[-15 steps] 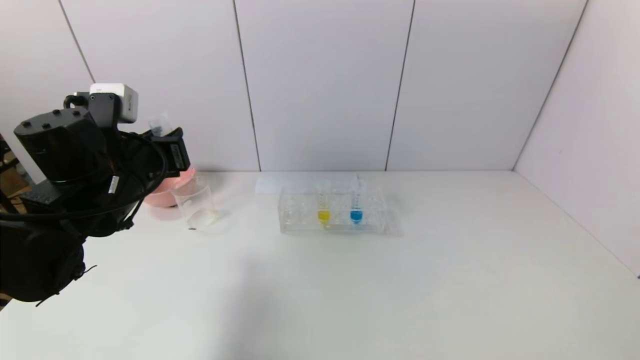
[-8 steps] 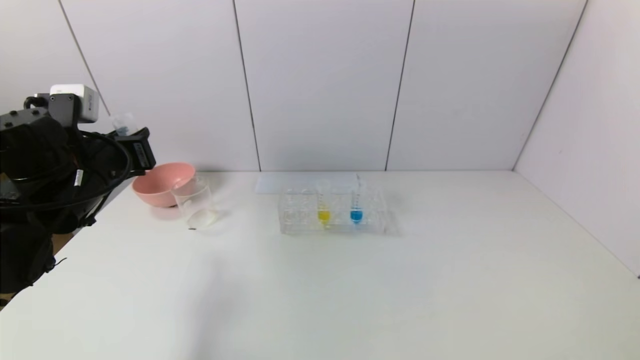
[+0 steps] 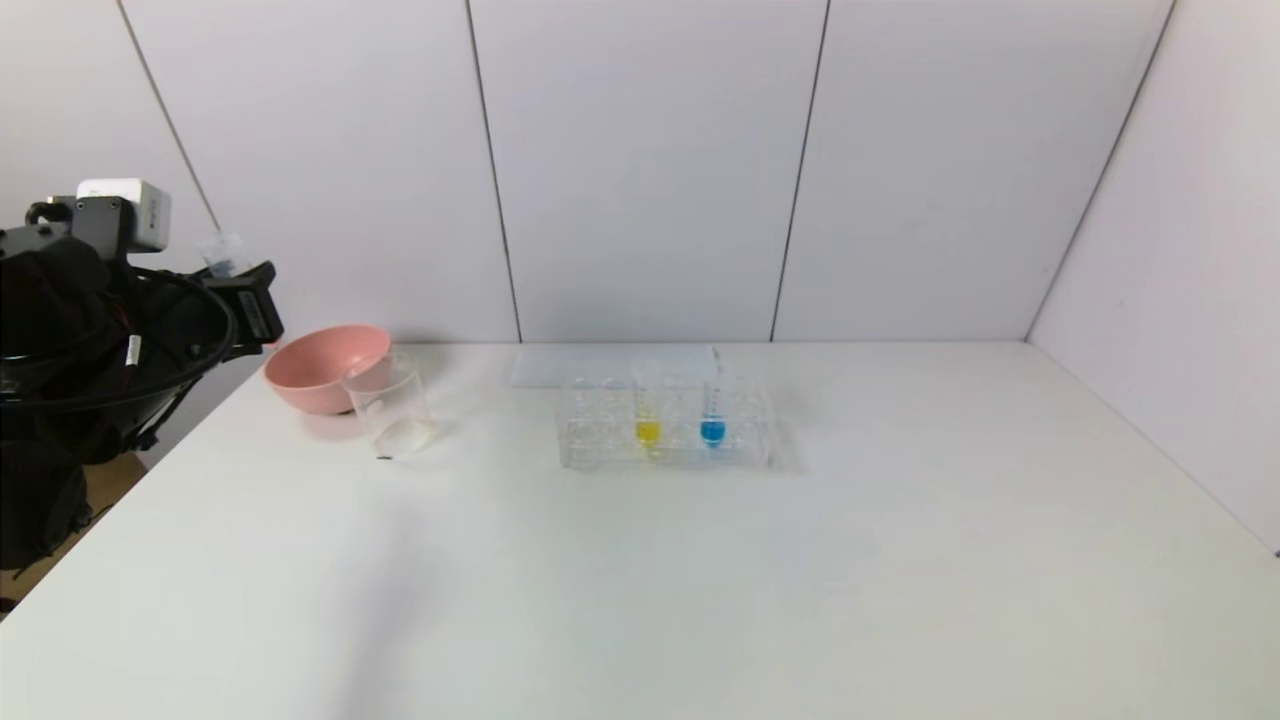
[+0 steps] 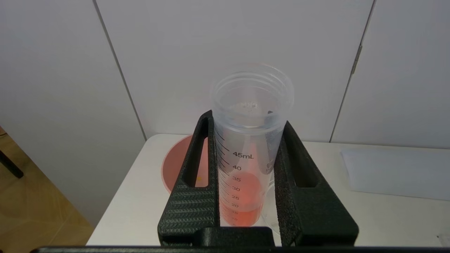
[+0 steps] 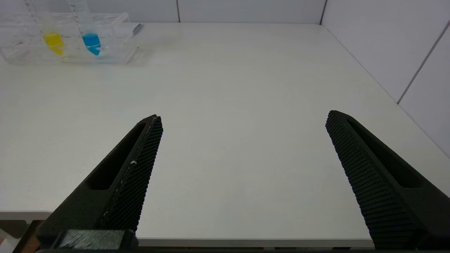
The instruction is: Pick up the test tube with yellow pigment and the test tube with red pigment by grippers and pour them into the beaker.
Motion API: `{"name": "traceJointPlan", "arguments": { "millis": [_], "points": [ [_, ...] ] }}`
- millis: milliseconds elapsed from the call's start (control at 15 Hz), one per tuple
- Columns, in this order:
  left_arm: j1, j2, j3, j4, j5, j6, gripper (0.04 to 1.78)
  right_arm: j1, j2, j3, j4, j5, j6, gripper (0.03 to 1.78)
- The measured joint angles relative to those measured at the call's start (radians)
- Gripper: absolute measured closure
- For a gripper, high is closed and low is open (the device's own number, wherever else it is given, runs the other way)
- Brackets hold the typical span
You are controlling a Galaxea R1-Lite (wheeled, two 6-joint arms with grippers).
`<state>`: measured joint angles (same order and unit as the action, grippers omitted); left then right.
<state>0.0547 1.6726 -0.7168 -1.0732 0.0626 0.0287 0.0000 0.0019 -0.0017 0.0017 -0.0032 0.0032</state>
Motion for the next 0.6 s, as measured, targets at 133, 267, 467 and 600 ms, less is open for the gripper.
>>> {"name": "traceJointPlan", "arguments": {
  "millis": [133,267,467,600],
  "points": [
    [0.009,0.011,-0.005,0.000,-0.010,0.000,1.37,0.000,0.000,0.000,0.000,0.000,0.000,0.11],
    [0.013,0.022,-0.011,0.000,-0.029,0.000,1.37,0.000,0.000,0.000,0.000,0.000,0.000,0.11],
    [0.021,0.042,-0.017,0.001,-0.042,0.001,1.37,0.000,0.000,0.000,0.000,0.000,0.000,0.11],
    [0.034,0.054,-0.020,0.001,-0.057,0.002,1.37,0.000,0.000,0.000,0.000,0.000,0.000,0.11]
  ]
}}
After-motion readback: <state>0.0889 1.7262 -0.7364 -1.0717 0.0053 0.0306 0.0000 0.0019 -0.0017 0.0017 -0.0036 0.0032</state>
